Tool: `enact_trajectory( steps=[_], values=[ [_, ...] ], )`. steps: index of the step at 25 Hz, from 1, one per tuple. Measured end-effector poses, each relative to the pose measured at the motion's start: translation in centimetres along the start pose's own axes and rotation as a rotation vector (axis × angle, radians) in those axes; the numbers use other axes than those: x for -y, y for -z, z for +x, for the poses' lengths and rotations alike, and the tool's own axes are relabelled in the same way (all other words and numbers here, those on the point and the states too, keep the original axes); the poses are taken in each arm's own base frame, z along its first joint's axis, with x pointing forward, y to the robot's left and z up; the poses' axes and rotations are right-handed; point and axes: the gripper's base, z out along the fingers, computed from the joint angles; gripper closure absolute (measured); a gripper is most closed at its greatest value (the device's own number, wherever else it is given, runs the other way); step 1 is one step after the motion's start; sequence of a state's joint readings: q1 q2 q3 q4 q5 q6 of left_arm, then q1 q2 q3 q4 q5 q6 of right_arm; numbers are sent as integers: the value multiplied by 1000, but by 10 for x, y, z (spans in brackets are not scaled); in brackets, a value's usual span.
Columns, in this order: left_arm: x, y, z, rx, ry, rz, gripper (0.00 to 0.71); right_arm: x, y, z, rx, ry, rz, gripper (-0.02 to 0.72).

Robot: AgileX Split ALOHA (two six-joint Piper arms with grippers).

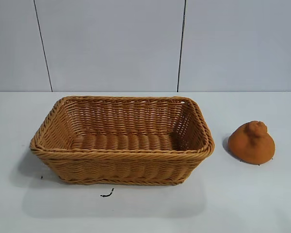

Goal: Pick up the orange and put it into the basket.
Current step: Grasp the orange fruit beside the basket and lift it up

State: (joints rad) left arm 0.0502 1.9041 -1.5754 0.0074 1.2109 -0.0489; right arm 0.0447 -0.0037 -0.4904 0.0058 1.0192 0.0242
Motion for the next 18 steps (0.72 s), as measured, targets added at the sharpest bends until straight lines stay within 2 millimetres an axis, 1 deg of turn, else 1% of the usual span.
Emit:
enact_trajectory(
  steps=[1,4,7,8,11,14,18],
  values=[
    [0,4,7,-1,-1,1,44,0,0,0,0,0,0,10],
    [-2,24,34,13,-2,1,44,0,0,0,0,0,0,10],
    [-3,48,69,49,-6,3,44,0,0,0,0,0,0,10],
    [-4,53,81,54,-9,3,44,0,0,0,0,0,0,10],
    [-6,76,121,112,-9,5,44,0,0,0,0,0,0,10],
    [-8,86,161,152,-10,7,44,0,0,0,1,0,0,10],
    [-10,89,212,226,-12,10,44,0,0,0,1,0,0,10]
  ],
)
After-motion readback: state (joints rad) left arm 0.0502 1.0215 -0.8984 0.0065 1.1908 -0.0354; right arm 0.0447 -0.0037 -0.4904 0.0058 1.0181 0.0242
